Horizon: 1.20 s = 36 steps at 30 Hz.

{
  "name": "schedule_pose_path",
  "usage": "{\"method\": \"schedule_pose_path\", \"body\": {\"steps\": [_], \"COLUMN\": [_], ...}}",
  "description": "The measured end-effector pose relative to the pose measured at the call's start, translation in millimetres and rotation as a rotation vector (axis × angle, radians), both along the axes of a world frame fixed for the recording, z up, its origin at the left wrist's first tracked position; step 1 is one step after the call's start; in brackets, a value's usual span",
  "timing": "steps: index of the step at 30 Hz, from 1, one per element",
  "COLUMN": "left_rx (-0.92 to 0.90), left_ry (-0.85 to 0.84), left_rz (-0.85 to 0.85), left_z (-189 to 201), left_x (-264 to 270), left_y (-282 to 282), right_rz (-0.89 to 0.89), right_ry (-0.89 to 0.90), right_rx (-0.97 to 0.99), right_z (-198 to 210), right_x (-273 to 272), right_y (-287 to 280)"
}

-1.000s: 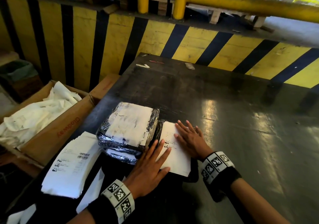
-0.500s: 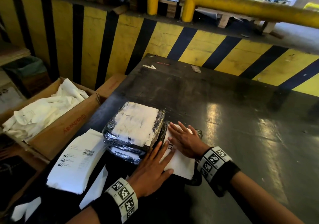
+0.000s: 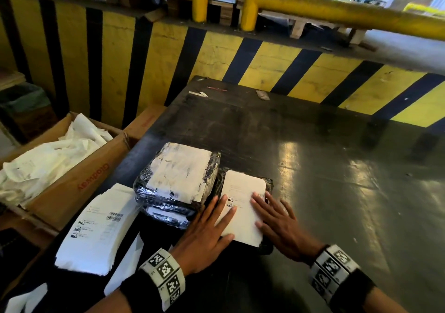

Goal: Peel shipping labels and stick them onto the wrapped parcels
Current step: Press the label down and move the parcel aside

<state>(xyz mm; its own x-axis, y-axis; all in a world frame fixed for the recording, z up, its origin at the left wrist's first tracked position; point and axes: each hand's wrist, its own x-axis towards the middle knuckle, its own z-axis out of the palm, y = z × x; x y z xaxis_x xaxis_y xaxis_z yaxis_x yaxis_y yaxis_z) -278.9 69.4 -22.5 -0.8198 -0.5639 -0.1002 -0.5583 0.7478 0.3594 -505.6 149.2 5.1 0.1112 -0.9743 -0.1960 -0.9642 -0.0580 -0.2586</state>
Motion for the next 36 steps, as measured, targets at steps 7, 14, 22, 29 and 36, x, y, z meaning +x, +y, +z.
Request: {"method": "schedule_pose_path", "body": {"steps": [7, 14, 22, 29, 36], "left_rx": [0.009, 0.009, 0.01, 0.003, 0.025], "left_ry": [-0.018, -0.033, -0.046, -0.022, 0.001], "left_rz": [0.004, 0.009, -0.009, -0.026, -0.034], "left_z": [4, 6, 1, -5, -6], "left_x": [-1, -1, -2, 0, 1], "left_y": [2, 2, -1, -5, -5], "right_rz": [-0.146, -0.102, -0.249, -0.134, -0.18], "right_ry": [-0.062, 0.017, -0.062, 0.092, 0.211], "right_rx": [-0.091, -0.105, -0.16, -0.22, -0.19], "right_z": [7, -12, -16, -29, -43], "right_x": [20, 45, 40, 76, 50], "right_y": [2, 9, 54, 41, 87]}}
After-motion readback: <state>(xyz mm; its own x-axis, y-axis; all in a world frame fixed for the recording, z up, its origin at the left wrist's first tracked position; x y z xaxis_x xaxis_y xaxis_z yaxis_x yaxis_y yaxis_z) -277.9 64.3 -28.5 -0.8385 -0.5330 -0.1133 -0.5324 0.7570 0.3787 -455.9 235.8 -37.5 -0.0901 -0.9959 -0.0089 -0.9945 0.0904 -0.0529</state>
